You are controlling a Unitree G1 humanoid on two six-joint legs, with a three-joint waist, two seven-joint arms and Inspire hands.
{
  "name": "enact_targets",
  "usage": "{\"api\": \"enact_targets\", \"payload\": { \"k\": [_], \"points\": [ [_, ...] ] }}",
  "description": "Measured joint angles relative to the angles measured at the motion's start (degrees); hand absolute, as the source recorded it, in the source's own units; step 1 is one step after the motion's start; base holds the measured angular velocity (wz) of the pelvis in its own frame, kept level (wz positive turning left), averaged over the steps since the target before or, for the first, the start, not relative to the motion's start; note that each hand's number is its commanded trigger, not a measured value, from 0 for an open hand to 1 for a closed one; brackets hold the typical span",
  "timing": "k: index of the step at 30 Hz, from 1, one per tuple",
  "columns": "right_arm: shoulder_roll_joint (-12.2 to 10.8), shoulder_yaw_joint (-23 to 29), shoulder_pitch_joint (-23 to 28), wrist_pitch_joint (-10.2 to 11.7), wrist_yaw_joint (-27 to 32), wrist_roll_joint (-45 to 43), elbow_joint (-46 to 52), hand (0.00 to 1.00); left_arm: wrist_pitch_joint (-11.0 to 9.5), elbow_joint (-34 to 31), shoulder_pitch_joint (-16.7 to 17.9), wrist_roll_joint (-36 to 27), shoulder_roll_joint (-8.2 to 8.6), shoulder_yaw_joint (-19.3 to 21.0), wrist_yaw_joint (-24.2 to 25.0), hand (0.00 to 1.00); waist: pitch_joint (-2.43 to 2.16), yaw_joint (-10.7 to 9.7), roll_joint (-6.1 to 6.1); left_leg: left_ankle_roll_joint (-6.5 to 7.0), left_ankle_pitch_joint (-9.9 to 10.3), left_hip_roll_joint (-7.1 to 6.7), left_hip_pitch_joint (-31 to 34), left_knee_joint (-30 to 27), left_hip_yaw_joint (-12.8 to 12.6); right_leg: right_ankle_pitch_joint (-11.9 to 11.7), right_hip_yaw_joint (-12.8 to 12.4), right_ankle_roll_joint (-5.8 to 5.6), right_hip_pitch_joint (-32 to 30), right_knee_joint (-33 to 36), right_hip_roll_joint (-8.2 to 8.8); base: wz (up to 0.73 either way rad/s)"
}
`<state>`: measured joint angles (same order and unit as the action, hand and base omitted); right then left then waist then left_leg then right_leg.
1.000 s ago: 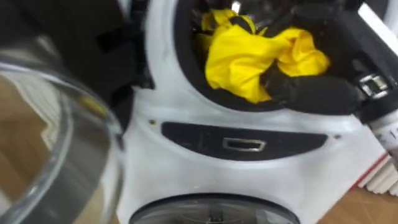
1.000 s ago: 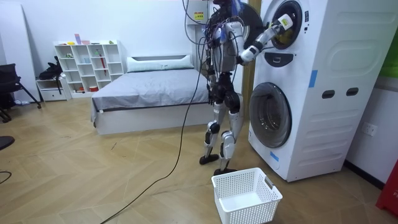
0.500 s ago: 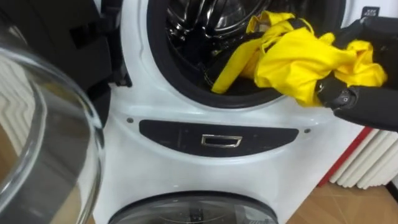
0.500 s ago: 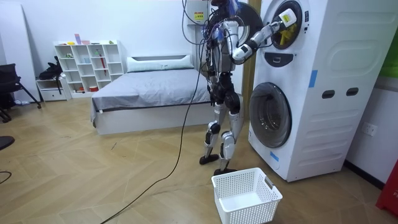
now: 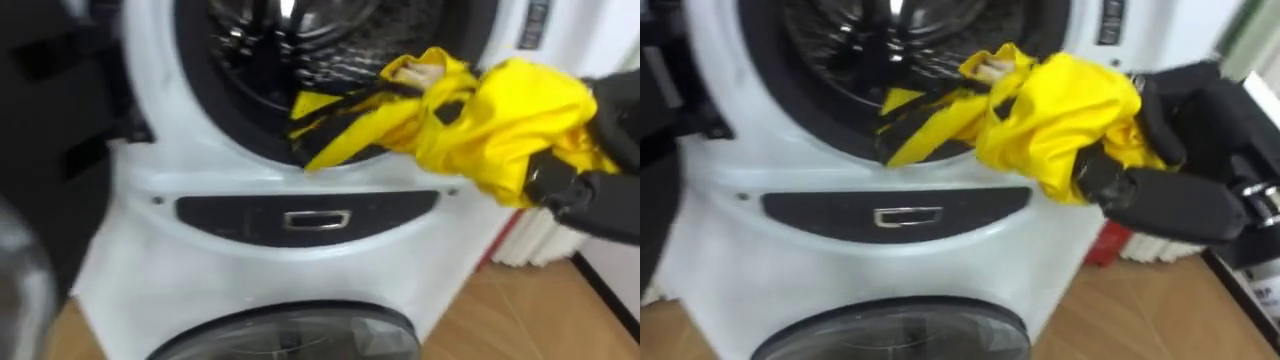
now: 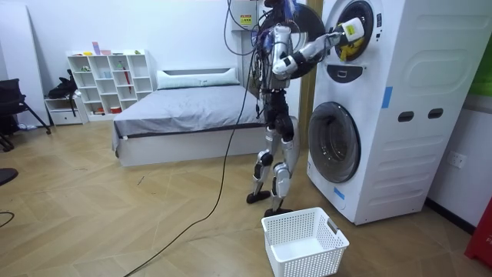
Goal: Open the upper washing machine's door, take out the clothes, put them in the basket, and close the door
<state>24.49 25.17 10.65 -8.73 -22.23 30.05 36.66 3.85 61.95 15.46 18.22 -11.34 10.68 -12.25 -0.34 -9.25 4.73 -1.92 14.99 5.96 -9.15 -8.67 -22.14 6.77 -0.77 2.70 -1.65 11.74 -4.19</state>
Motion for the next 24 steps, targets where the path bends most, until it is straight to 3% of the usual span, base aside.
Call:
{"api": "enact_targets", "payload": {
  "k": [2,7,11,14,15,17,21,24],
  "points": [
    [0.0,-0.1,1.4,0.0,-1.0,1.3,-0.5,1.00,0.1,0.0,-1.2,0.0,-1.54,-1.2,0.6,0.00,0.05,-0.1,-0.06,-0.53,0.5,0.48,-0.3,-0.1,-3.8,-0.2,-2.8,0.29,-1.6,0.9,-1.12,-0.84],
    [-0.4,-1.1,4.4,-0.1,-3.2,0.7,-5.0,1.00,1.4,0.0,-5.7,0.0,-2.63,-4.4,1.9,0.00,0.51,-1.8,-0.85,-1.01,1.1,1.21,-0.5,-0.8,-10.1,-1.1,-7.8,0.13,-3.8,1.9,-2.67,-0.62],
    [-4.4,-5.1,6.6,-0.2,-4.7,-3.3,-13.8,1.00,3.2,0.0,-10.2,-0.5,-2.65,-9.5,3.8,0.00,0.66,-3.5,-2.53,-1.18,2.1,1.30,-0.3,-1.9,-14.6,-1.6,-10.4,0.05,-6.2,3.0,-3.88,-0.57],
    [-6.8,-8.4,8.8,0.0,-4.5,-7.3,-24.3,1.00,3.2,0.4,-12.7,-1.2,-1.96,-13.9,4.4,0.00,0.31,-5.0,-4.14,-1.20,2.1,1.14,0.0,-2.3,-16.2,-1.9,-12.0,-0.04,-7.1,3.1,-4.30,-0.42],
    [-7.3,-9.1,9.2,-0.1,-4.2,-8.3,-26.9,1.00,3.2,0.4,-13.1,-1.7,-1.80,-15.1,4.4,0.00,0.23,-5.4,-4.14,-1.20,2.1,1.12,-0.1,-2.3,-16.5,-1.9,-12.5,-0.05,-7.1,3.1,-4.42,-0.34],
    [-9.1,-11.8,11.1,-0.2,-2.5,-11.2,-35.6,1.00,3.1,1.7,-14.1,-3.0,-0.72,-17.9,4.4,0.00,0.36,-6.3,-5.89,-1.20,2.1,1.22,-0.2,-2.2,-16.7,-2.0,-13.9,-0.11,-7.5,3.2,-4.90,-0.36],
    [-10.2,-14.3,12.1,-0.1,0.9,-13.9,-47.7,1.00,3.1,1.7,-14.5,-4.6,-0.43,-19.8,4.4,0.00,0.31,-6.8,-7.38,-1.20,2.1,0.71,0.6,-2.1,-16.6,-2.0,-15.5,-0.10,-9.3,4.2,-5.61,-0.27],
    [-10.6,-14.6,11.9,0.0,4.8,-14.2,-54.6,1.00,2.1,1.7,-14.6,-5.1,-0.46,-20.7,4.4,0.00,0.38,-7.7,-7.93,-1.18,2.1,0.34,1.7,-2.1,-15.1,-1.9,-16.4,-0.15,-10.8,5.1,-5.78,-0.12]
  ]
}}
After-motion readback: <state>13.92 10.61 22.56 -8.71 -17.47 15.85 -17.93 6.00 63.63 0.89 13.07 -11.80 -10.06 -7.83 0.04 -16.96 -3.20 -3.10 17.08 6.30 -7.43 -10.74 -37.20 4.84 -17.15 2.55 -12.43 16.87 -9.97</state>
